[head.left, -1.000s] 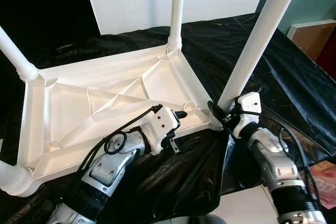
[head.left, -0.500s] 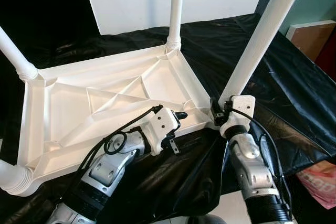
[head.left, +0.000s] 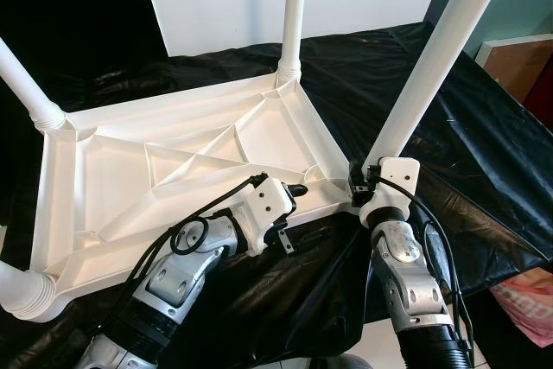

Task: Building children table

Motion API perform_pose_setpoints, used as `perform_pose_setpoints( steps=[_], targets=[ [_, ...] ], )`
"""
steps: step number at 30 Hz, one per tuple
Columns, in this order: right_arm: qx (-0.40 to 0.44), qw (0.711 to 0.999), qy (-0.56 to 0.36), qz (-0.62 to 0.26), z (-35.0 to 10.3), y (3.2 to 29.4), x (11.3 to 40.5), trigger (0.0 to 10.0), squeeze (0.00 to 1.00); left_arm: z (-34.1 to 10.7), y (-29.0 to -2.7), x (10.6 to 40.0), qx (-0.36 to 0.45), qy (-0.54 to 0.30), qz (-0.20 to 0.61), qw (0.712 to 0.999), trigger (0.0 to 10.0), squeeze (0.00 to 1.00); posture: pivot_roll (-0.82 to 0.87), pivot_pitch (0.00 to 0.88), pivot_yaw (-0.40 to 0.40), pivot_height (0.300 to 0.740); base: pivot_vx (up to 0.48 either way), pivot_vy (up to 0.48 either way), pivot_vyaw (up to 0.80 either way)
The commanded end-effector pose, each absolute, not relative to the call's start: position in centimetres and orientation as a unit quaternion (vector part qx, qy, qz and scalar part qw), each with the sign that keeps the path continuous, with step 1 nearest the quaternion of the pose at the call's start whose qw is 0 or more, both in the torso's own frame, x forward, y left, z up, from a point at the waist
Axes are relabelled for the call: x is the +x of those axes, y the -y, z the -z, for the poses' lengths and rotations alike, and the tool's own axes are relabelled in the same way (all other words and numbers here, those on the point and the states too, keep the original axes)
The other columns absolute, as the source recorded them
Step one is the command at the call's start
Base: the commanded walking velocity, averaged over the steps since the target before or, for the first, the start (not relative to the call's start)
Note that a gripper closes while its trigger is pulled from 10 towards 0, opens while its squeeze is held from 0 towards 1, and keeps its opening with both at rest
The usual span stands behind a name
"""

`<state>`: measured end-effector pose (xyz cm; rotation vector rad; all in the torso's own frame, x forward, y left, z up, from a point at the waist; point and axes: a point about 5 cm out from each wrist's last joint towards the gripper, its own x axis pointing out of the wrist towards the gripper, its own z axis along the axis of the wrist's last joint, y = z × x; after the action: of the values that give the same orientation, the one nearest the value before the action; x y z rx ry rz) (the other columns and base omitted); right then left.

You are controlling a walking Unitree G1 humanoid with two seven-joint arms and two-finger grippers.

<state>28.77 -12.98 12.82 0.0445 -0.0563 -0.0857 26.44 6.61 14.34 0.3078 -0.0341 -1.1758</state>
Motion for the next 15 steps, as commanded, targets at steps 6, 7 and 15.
perform_pose_setpoints(
  steps=[6,7,15],
  targets=[
    [0.01,0.999,0.028,0.022,-12.5,13.2,28.3,10.0,1.0,-14.1,-6.1,26.0,0.146,0.012,0.579,0.802,10.0,0.0,-0.01,0.084,-0.038,0.74,0.0,0.0,0.0],
    [0.01,0.999,0.028,0.022,-12.5,13.2,28.3,10.0,1.0,-14.1,-6.1,26.0,0.146,0.012,0.579,0.802,10.0,0.0,-0.01,0.084,-0.038,0.74,0.0,0.0,0.0],
    [-0.014,0.993,0.039,-0.106,-12.7,15.2,28.1,10.0,0.0,-14.1,-6.2,25.9,0.144,0.011,0.578,0.803,10.0,0.0,-0.01,0.093,-0.038,0.74,0.0,0.0,0.0]
  ],
)
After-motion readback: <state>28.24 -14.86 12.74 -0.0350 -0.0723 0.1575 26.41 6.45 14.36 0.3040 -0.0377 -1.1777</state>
